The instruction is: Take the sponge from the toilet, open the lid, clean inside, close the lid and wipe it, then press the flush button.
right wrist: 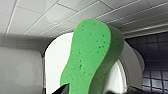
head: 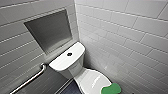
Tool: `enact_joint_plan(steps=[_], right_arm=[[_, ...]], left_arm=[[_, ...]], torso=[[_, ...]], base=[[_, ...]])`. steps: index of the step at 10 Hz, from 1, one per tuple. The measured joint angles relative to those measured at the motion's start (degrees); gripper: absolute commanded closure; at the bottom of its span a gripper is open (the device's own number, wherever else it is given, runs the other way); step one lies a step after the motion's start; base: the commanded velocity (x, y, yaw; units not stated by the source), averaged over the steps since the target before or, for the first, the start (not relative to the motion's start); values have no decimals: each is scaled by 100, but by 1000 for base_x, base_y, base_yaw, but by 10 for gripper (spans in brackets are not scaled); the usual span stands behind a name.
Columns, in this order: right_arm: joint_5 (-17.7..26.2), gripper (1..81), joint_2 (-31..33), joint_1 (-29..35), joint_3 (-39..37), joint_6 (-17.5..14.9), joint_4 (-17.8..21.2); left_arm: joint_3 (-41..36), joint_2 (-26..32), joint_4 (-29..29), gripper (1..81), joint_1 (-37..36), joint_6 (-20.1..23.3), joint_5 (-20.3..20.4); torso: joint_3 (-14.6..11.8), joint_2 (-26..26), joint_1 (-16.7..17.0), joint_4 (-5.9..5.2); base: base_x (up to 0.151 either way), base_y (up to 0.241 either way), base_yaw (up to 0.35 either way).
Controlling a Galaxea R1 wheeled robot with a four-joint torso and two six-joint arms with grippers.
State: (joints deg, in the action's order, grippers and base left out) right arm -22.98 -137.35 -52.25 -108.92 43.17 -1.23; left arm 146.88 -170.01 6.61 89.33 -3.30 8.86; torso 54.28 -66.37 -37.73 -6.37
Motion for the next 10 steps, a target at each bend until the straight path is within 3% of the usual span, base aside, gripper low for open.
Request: enact_joint_plan(steps=[8,10], right_arm=[[473,10,-678,355,-786,43,-28],[482,10,-800,368,-918,176,-24]], left_arm=[[6,-17,0,10,-9,-2,1],[6,-45,0,10,-24,-2,11]], torso=[[9,0,0,36],[186,0,0,36]], base=[[0,0,0],[0,0,0]])
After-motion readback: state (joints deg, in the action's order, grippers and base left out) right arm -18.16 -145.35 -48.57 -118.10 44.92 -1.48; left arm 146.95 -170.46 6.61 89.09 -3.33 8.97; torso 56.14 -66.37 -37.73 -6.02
